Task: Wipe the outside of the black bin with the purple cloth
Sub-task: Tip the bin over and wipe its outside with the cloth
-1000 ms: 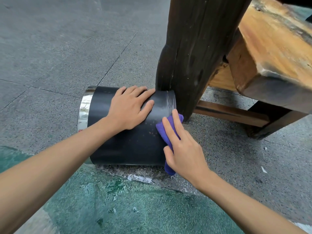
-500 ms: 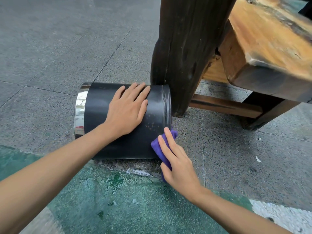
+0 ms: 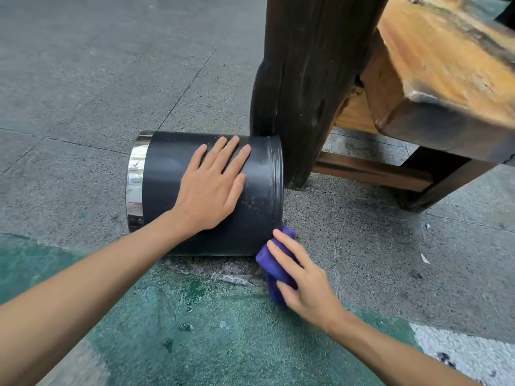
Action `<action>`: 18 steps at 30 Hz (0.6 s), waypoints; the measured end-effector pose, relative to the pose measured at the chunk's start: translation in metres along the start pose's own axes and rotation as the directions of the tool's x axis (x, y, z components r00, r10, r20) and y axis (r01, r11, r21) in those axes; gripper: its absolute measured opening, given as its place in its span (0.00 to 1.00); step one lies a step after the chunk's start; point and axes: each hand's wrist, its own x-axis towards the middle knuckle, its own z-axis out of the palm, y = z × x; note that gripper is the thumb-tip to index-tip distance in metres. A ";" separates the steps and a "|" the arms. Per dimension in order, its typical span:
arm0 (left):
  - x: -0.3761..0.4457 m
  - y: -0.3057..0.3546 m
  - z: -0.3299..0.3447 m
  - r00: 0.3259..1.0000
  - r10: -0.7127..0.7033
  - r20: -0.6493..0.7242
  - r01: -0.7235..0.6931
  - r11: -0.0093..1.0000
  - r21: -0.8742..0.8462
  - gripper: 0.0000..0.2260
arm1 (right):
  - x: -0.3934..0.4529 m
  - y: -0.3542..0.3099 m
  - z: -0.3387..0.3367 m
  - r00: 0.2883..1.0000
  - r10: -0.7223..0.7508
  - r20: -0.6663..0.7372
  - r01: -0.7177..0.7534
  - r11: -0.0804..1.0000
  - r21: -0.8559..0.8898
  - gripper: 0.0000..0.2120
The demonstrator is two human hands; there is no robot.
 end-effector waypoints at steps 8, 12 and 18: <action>-0.041 -0.002 -0.005 0.997 -0.067 0.045 0.076 0.970 -0.231 0.27 | 0.057 -0.015 -0.041 0.832 0.440 -0.336 -0.304 0.871 0.387 0.31; -0.077 -0.008 -0.008 0.953 -0.299 0.039 0.301 0.934 -0.190 0.28 | 0.071 -0.018 -0.037 0.800 0.576 -0.169 -0.425 0.742 0.518 0.21; -0.110 -0.019 -0.004 0.894 -0.439 0.087 0.448 0.881 -0.151 0.29 | 0.073 -0.018 -0.032 0.818 0.573 -0.061 -0.449 0.700 0.555 0.12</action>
